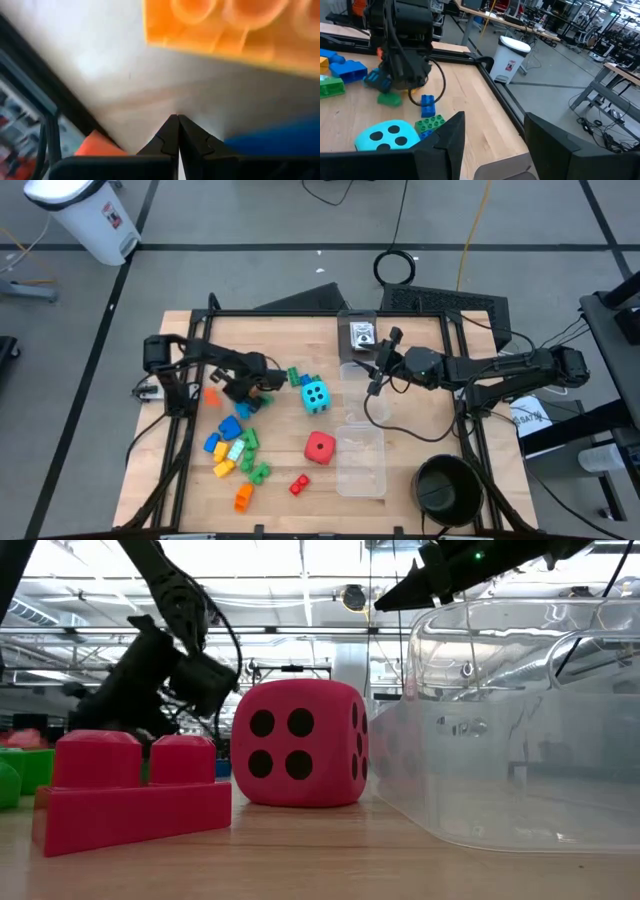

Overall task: Pick & Place Toys
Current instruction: Put the blue 8 stud game piece into the middle transparent bin

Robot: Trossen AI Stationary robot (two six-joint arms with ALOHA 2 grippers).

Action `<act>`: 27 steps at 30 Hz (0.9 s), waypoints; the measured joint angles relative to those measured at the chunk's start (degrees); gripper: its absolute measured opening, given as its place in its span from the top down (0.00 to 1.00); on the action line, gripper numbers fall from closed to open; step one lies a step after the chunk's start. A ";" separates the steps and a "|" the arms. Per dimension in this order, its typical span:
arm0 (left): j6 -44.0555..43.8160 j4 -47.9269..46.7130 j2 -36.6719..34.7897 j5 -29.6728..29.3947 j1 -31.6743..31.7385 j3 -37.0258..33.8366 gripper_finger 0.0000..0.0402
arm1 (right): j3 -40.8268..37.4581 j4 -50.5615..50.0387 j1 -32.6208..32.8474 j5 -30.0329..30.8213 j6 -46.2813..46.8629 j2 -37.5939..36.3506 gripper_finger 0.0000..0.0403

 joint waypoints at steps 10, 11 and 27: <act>6.12 4.44 -8.79 -7.47 -1.25 8.57 0.97 | 0.00 -0.61 0.02 0.00 1.03 0.00 0.58; 6.15 3.93 -10.09 -7.47 -1.86 9.20 0.97 | 0.00 -0.85 0.02 0.00 1.11 0.00 0.58; -29.27 -12.40 -11.00 22.59 -28.14 10.57 0.99 | 0.00 -2.21 0.02 0.00 2.20 0.00 0.58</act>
